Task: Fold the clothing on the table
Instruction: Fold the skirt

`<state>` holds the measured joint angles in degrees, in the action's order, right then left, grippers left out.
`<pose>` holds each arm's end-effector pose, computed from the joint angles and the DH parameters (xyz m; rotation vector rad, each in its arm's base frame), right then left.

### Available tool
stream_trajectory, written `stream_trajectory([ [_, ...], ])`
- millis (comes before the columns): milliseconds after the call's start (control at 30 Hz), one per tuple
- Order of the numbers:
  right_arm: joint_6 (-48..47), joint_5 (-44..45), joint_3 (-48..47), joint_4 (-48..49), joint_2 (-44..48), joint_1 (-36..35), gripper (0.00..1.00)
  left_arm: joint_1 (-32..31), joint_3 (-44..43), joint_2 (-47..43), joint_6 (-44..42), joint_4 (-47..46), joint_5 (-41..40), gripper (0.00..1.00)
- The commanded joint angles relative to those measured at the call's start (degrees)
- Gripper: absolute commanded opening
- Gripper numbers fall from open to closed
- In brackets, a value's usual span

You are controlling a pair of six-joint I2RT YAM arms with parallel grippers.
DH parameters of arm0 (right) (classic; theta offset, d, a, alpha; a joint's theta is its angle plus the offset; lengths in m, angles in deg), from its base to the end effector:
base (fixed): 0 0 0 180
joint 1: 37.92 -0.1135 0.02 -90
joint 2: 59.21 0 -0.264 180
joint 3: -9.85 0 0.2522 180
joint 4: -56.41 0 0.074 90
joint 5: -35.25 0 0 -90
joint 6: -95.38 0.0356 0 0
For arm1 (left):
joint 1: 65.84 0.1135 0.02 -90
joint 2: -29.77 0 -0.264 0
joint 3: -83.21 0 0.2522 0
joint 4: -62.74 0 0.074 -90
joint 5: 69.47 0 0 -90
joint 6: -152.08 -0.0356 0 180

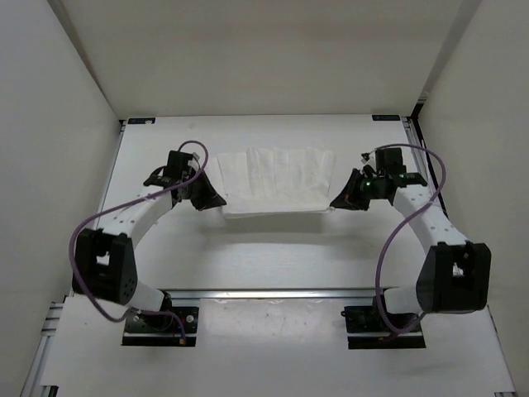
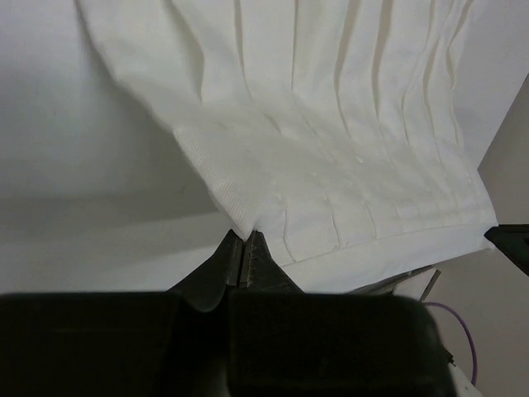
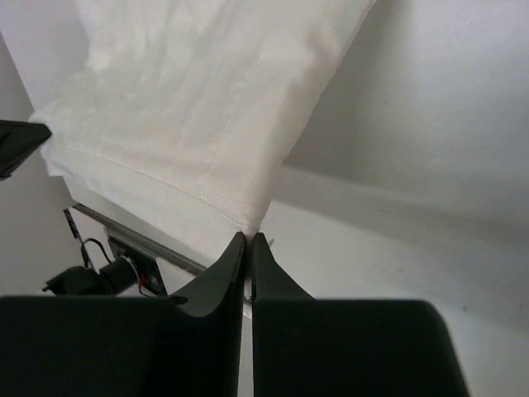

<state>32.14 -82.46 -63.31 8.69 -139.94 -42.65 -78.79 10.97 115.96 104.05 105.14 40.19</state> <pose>0.2852 0.0402 0.2541 0.2963 2.5580 0.8272 0.2963 -0.0804 0.2266 -0.5332 2.6184 -0.7824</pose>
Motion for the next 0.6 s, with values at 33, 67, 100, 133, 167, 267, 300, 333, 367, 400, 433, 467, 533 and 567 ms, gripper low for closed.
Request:
stream_trajectory([
  [33, -0.05, 8.8, 6.99, -5.68, 9.16, -2.29, 0.0, 0.39, 6.44, -10.32, -0.14, 6.51, -10.43, 0.0],
  [67, 1.17, 9.59, 9.36, -6.03, 10.93, -3.87, 0.0, 0.03, 7.93, -12.87, 0.21, 7.64, -10.52, 0.0],
  [100, 1.62, 9.34, 10.69, -6.47, 13.64, -5.62, 0.0, -0.75, 9.77, -15.42, 0.47, 8.61, -10.69, 0.0],
  [133, 2.76, 9.33, 13.05, -7.43, 16.37, -6.94, 0.0, -1.46, 10.57, -16.66, 1.52, 9.58, -10.7, 0.0],
  [167, 4.51, 9.94, 15.17, -8.49, 19.26, -7.83, 0.0, -1.64, 11.97, -19.37, 1.79, 10.2, -10.96, 0.0],
  [267, 8.73, 9.95, 19.04, -10.78, 26.12, -10.65, 0.0, -2.78, 14.09, -24.21, 2.32, 13.01, -12.53, 0.0],
  [300, 9.35, 9.6, 19.75, -11.74, 27.71, -10.65, 0.0, -2.78, 15.14, -24.84, 2.49, 12.58, -12.02, 0.0],
  [333, 9.53, 9.69, 19.67, -11.92, 28.17, -10.21, 0.0, -2.7, 15.15, -24.5, 2.84, 12.4, -11.32, 0.0],
  [367, 9.36, 8.47, 19.32, -12.1, 28.52, -9.34, 0.01, -2.26, 15.24, -24.32, 3.28, 11.79, -10.27, 0.0],
  [400, 8.92, 7.15, 18.45, -12.1, 28.7, -8.29, 0.0, -2.25, 14.63, -23.19, 3.2, 10.83, -8.25, 0.0],
  [433, 8.4, 6.7, 17.74, -12.27, 28.44, -6.8, 0.0, -1.91, 13.05, -22.65, 3.63, 10.12, -7.28, 0.0],
  [467, 7.44, 5.04, 16.52, -12.19, 27.74, -5.22, 0.0, -1.99, 12.08, -21.08, 3.55, 9.59, -7.35, 0.0],
  [533, 5.76, 2.22, 14.14, -10.96, 25.2, 0.14, 0.0, -1.12, 8.14, -18.27, 3.46, 8.89, -6.48, 0.0],
  [567, 4.45, 0.74, 12.48, -10.44, 22.48, 2.42, 0.0, -0.07, 7.16, -15.9, 3.29, 8.62, -5.43, 0.0],
])
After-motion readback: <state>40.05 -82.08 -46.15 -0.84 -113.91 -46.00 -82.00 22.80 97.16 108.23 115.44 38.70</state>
